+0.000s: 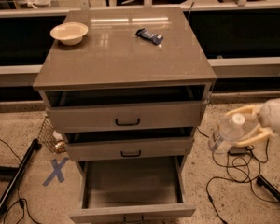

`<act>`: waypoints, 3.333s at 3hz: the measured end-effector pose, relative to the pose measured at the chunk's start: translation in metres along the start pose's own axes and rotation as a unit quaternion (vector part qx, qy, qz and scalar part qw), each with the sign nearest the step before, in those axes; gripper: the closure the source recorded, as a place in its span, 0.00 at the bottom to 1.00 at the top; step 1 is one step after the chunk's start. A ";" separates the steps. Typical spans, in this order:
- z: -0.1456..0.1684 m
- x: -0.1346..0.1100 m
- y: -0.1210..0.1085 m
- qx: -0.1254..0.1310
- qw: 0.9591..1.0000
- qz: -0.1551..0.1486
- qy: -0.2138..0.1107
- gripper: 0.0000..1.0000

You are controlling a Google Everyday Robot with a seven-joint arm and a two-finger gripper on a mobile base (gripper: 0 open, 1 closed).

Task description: Pick blue plastic bottle from bottom drawer and place on counter

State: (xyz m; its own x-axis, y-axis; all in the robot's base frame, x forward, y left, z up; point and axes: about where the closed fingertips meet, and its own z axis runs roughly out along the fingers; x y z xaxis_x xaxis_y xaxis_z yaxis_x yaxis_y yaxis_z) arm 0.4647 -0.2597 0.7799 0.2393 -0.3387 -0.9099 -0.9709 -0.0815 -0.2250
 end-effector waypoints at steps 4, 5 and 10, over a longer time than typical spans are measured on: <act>-0.016 -0.117 -0.202 0.078 0.995 0.043 -0.049 1.00; -0.014 -0.117 -0.206 0.083 0.994 0.044 -0.051 1.00; 0.029 -0.146 -0.284 0.123 0.977 0.170 -0.042 1.00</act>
Offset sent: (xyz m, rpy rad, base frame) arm 0.0971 -0.0306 0.1984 -0.0868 0.1390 0.2065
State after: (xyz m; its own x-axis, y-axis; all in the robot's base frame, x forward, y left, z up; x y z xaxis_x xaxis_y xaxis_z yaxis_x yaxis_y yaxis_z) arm 0.7052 -0.1600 0.9660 -0.0871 -0.2274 -0.9699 -0.9672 0.2524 0.0277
